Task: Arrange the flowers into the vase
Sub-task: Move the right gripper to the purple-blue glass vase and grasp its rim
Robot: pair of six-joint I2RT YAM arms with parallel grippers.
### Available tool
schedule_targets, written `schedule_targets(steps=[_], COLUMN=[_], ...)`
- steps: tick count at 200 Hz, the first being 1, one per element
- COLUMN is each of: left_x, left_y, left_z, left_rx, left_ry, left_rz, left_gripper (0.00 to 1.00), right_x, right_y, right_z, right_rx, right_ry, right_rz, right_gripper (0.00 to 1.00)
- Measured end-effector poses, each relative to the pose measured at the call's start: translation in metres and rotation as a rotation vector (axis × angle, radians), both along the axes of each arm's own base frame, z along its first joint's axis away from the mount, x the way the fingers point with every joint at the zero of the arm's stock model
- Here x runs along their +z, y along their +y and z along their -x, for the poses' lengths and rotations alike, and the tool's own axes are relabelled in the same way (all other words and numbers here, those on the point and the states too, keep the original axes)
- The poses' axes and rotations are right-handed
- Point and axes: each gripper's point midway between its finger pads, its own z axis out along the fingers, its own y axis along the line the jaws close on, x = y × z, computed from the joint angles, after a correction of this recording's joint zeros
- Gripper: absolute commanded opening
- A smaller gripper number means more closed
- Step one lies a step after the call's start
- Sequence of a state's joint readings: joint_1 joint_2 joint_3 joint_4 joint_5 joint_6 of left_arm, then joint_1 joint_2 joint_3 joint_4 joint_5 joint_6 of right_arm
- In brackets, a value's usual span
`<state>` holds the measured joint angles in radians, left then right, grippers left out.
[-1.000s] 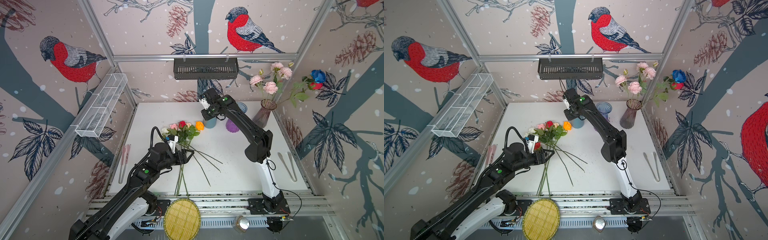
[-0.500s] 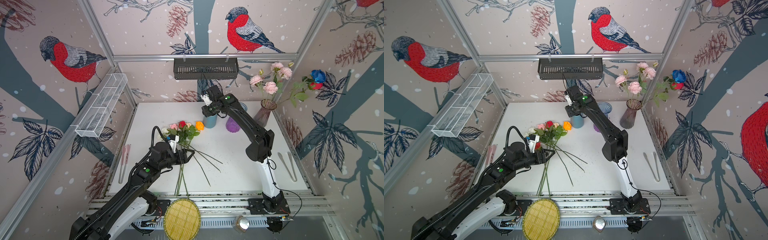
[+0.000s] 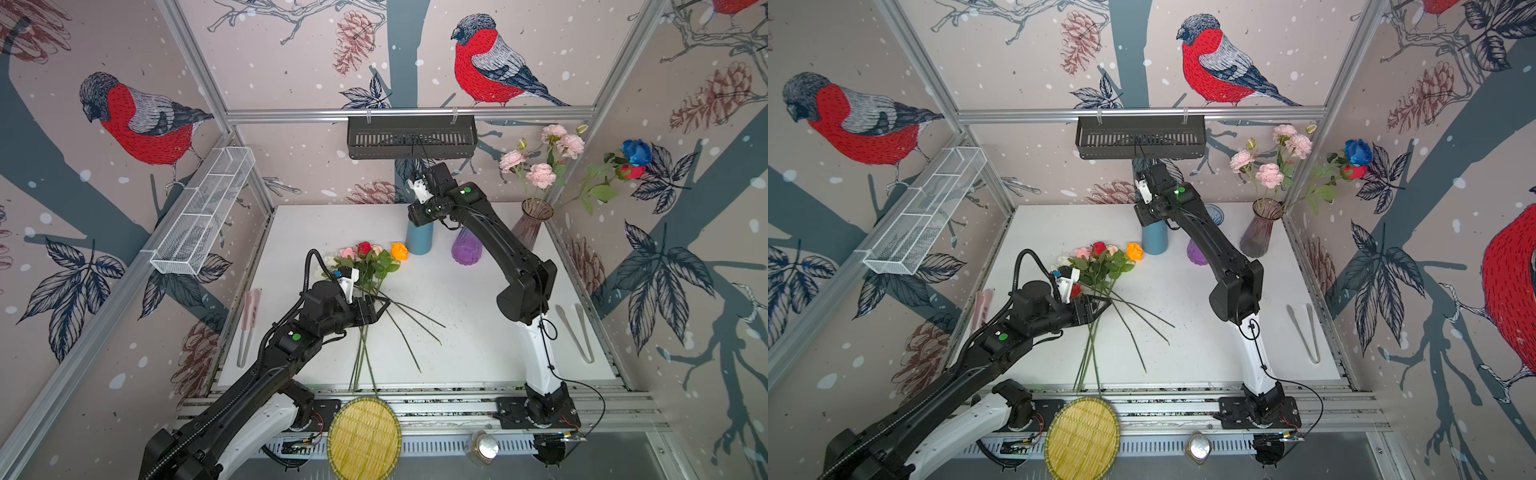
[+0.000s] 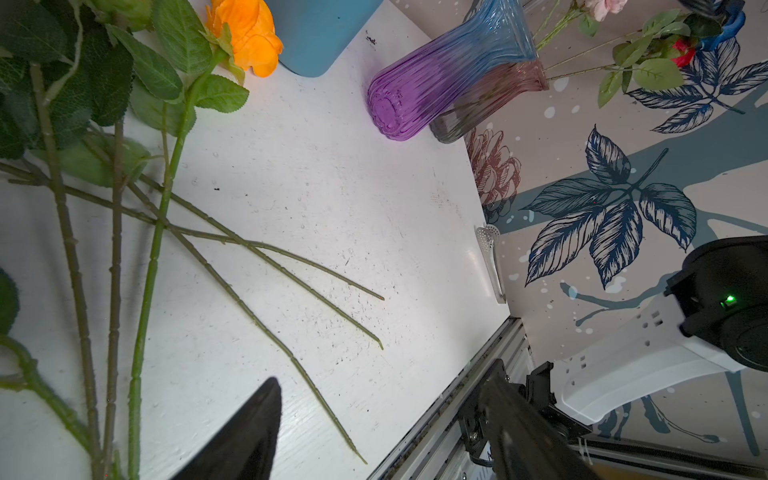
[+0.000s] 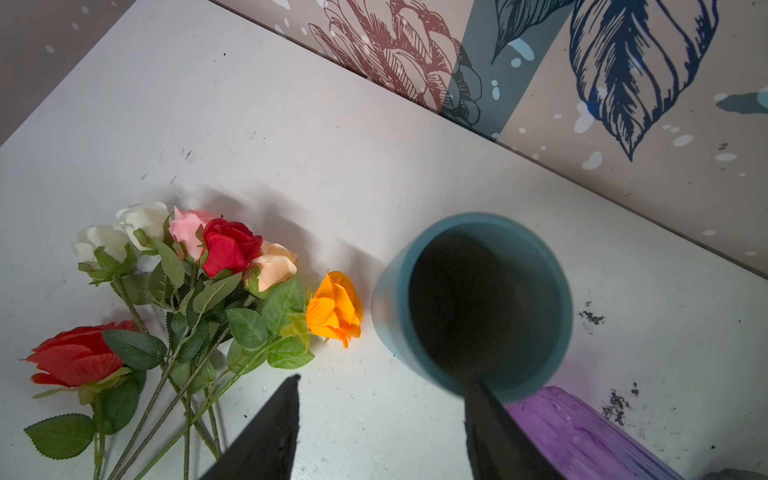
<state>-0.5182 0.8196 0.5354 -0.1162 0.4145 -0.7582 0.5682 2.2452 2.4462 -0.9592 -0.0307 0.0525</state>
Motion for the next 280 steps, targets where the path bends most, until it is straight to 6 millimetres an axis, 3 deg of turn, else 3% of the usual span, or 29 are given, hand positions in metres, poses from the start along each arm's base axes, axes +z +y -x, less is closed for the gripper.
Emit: schedule_targets(steps=[32, 56, 76, 96, 119, 133, 152, 175, 193, 280], left_x=[0.002, 0.004, 0.004, 0.0, -0.003, -0.007, -0.009, -0.004, -0.002, 0.014], left_y=[0.0, 0.0, 0.0, 0.0, -0.003, -0.006, -0.012, -0.016, -0.017, -0.011], left_z=[-0.001, -0.002, -0.005, -0.009, -0.015, -0.019, -0.022, -0.025, -0.026, -0.021], left_rx=[0.002, 0.006, 0.015, 0.022, 0.024, 0.019, 0.002, -0.009, -0.015, 0.0], left_ry=[-0.002, -0.006, -0.006, 0.0, 0.0, 0.006, 0.016, 0.004, -0.002, -0.057], left_rz=[0.003, 0.004, -0.003, -0.01, -0.01, -0.01, -0.004, 0.009, 0.015, 0.036], left_gripper=[0.77, 0.77, 0.77, 0.76, 0.75, 0.74, 0.74, 0.74, 0.74, 0.74], right_x=[0.016, 0.048, 0.077, 0.087, 0.081, 0.082, 0.078, 0.055, 0.043, -0.005], right_y=[0.0, -0.003, -0.021, -0.06, -0.135, -0.171, -0.201, -0.229, -0.236, -0.215], right_z=[0.006, 0.022, 0.039, 0.056, 0.065, 0.066, 0.063, 0.055, 0.045, -0.014], right_rx=[0.019, 0.036, 0.016, -0.091, -0.332, -0.457, -0.556, -0.647, -0.669, -0.639], right_ry=[-0.009, -0.022, -0.047, -0.05, -0.065, -0.094, -0.12, -0.09, -0.06, 0.081], right_rz=[-0.036, -0.118, -0.181, -0.25, -0.311, -0.34, -0.363, -0.377, -0.399, -0.463], right_gripper=[0.64, 0.67, 0.71, 0.73, 0.76, 0.75, 0.74, 0.72, 0.72, 0.61])
